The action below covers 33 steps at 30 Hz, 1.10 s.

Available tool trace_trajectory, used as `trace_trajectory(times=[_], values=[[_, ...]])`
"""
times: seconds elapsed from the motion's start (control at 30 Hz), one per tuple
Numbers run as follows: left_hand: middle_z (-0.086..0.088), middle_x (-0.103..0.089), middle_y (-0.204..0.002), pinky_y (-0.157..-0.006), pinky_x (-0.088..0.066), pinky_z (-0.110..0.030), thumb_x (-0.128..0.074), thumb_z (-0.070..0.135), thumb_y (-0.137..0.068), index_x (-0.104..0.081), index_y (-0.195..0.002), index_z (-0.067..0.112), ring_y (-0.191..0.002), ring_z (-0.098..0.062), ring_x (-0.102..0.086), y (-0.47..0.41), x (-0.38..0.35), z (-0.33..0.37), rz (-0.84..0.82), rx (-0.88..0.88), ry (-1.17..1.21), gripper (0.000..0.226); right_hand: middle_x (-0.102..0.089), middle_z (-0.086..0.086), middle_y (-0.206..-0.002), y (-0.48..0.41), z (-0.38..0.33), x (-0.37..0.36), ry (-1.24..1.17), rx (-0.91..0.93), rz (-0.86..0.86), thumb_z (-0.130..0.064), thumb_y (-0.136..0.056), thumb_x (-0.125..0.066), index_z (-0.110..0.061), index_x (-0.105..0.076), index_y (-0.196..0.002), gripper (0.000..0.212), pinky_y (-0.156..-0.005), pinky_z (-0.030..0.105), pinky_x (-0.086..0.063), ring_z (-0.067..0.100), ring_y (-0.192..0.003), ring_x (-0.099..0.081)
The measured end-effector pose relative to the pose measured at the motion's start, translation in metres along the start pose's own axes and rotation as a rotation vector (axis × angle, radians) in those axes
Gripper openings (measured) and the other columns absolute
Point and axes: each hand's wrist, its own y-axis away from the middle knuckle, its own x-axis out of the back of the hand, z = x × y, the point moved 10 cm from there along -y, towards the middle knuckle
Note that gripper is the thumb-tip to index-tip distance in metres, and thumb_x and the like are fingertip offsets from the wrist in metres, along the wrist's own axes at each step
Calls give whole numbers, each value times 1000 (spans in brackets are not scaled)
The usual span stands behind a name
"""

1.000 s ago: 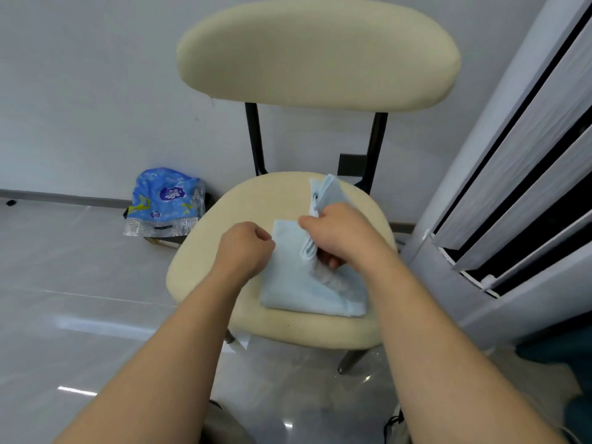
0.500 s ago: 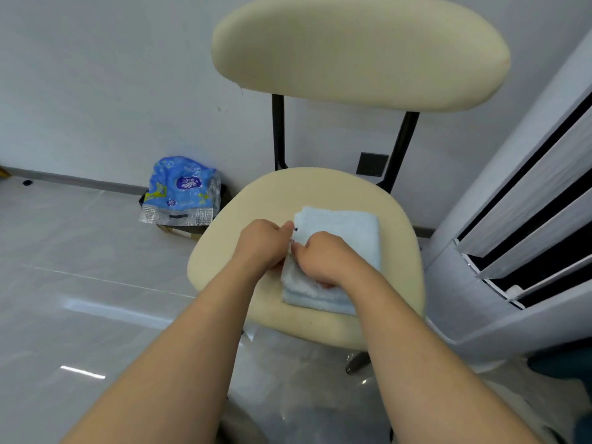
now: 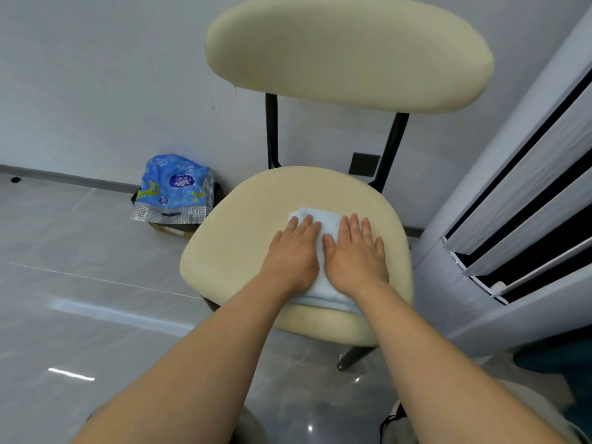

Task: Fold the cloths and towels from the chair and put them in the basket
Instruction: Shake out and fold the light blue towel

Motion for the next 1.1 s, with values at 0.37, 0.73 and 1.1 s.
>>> trace_trajectory(times=[0.37,0.73,1.1], values=[[3,-5,-167,-123,-8,-43,-22,40,-106,-19,-157,24,-153,-19,-2,6,-10,-9,86,18,22,53,14,-1,-167,25,-1,2,6,35,65,-51,-102,-5,-14,6,-159,68,-125,45,4,14,-152,18],[-6,-57,-119,-90,-40,-40,-40,51,-99,-54,-122,14,-111,-29,-53,17,12,-44,84,486,-66,46,-62,13,-116,16,62,16,-122,-312,-67,-73,-91,-33,-10,-60,-116,73,-91,41,-48,36,-110,-57],[-12,-69,-122,-96,-51,-44,-59,15,-98,-61,-124,-2,-109,-26,-68,53,142,-10,-204,932,1665,32,-55,-13,-91,16,-97,245,-528,-68,-193,-48,-96,-58,-22,-43,-111,34,-69,32,-44,6,-78,-54]])
